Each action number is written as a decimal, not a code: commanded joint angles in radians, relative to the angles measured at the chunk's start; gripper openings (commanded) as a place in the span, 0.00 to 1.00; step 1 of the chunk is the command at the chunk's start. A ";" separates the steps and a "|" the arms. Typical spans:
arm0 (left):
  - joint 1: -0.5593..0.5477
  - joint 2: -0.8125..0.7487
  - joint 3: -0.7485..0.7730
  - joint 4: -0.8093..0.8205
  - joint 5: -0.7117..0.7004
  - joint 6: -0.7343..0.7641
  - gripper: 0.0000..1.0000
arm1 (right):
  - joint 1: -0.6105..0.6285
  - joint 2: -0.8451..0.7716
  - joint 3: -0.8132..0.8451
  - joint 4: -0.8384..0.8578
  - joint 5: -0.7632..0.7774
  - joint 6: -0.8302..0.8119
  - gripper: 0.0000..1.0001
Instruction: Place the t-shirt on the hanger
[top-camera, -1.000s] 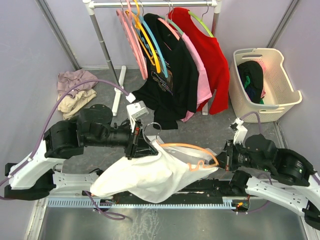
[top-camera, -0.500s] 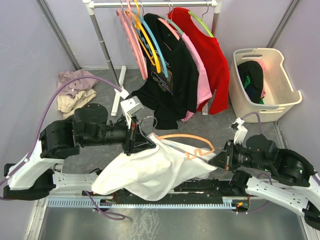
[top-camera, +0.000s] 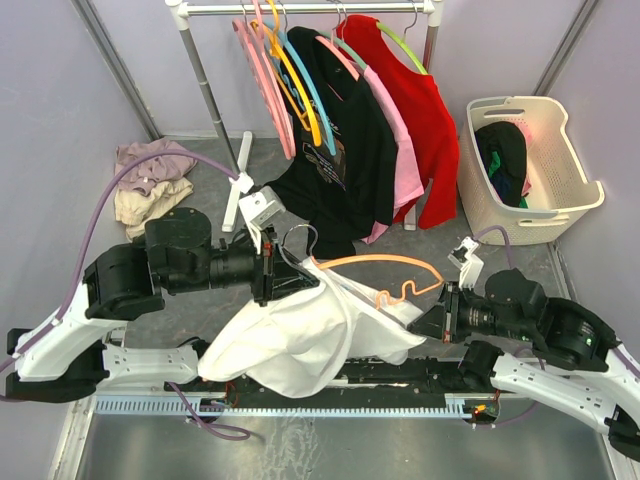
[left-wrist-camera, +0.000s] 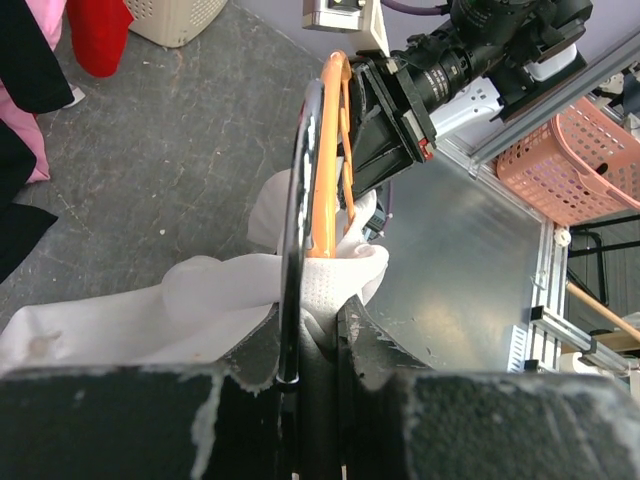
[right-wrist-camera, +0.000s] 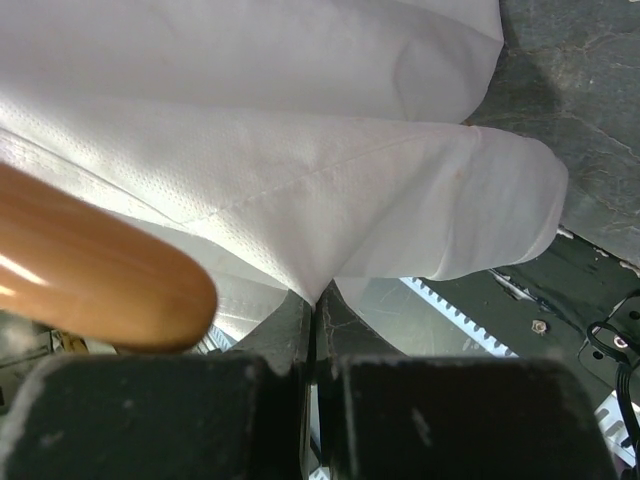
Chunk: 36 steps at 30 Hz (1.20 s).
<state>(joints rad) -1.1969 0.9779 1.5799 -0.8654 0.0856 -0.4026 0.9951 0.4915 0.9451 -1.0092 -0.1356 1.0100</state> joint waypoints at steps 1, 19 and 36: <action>0.004 -0.011 0.025 0.113 -0.025 0.057 0.03 | 0.004 -0.018 0.026 -0.014 0.007 0.007 0.01; 0.004 -0.086 -0.060 0.061 0.023 0.017 0.03 | 0.005 0.085 0.290 -0.313 0.282 -0.105 0.01; 0.004 -0.138 -0.076 0.095 0.068 0.005 0.03 | 0.004 0.163 0.351 -0.432 0.405 -0.165 0.01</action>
<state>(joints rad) -1.1969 0.8963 1.4876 -0.8455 0.1150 -0.4034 1.0016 0.6735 1.3220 -1.3476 0.1959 0.8730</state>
